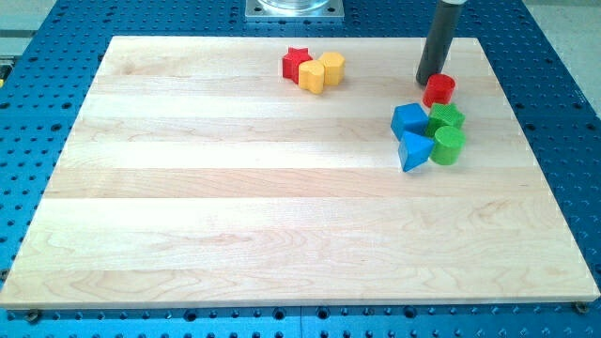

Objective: Separate blue blocks from green blocks

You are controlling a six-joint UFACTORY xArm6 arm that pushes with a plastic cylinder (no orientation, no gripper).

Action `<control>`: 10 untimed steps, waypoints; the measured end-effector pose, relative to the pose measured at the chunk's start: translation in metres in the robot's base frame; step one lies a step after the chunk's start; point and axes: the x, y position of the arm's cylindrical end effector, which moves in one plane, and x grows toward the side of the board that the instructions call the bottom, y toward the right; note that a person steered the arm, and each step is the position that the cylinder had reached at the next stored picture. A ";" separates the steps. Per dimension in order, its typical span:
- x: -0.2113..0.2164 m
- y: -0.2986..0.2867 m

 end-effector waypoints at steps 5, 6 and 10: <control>0.068 -0.059; 0.074 -0.050; 0.209 0.006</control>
